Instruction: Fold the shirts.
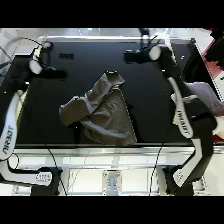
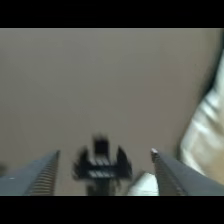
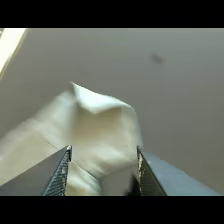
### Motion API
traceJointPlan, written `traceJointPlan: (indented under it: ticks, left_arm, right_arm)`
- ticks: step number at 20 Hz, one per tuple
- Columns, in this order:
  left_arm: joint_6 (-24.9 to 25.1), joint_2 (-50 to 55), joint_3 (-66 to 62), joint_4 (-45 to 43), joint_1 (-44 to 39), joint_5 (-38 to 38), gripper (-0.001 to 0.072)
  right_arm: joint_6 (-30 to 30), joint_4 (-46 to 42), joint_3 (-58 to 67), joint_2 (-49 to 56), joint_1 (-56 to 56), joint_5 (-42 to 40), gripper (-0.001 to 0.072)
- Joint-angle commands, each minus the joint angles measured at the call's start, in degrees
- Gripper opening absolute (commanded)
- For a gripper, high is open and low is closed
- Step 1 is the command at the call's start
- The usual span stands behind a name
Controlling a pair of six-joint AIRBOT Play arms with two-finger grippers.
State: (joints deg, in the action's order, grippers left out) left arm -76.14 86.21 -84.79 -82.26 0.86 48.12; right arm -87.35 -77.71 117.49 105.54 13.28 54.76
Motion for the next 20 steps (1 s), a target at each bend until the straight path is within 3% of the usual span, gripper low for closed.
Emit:
traceJointPlan:
  ticks: [1,4,6,8,13,16,20]
  left_arm:
    - [2.1,-2.7,-0.5,1.5,8.4,9.7,0.0574]
    - [5.9,1.9,-0.5,13.9,14.6,17.8,0.0573]
    - [12.5,4.9,-0.5,27.8,15.8,18.5,0.0573]
    - [16.5,8.0,-0.5,35.0,14.1,19.2,0.0573]
    - [18.5,15.2,-0.5,31.7,6.2,20.7,0.0573]
    - [18.5,17.2,-0.5,31.8,4.5,21.6,0.0573]
    - [18.2,17.7,-0.5,32.1,4.5,23.9,0.0573]
  right_arm:
    - [0.5,-6.2,-4.1,-8.6,-6.1,17.2,0.0453]
    - [1.8,-4.9,-17.2,-15.6,-7.0,26.1,0.0451]
    - [2.0,-1.0,-30.3,-20.7,-6.1,23.8,0.0451]
    - [2.3,3.2,-43.2,-25.2,-4.8,20.5,0.0452]
    - [4.1,13.7,-68.1,-33.0,-3.3,17.7,0.0451]
    - [6.1,20.9,-74.1,-35.3,-3.2,16.5,0.0452]
    - [7.6,22.5,-76.8,-35.2,-3.2,17.6,0.0451]
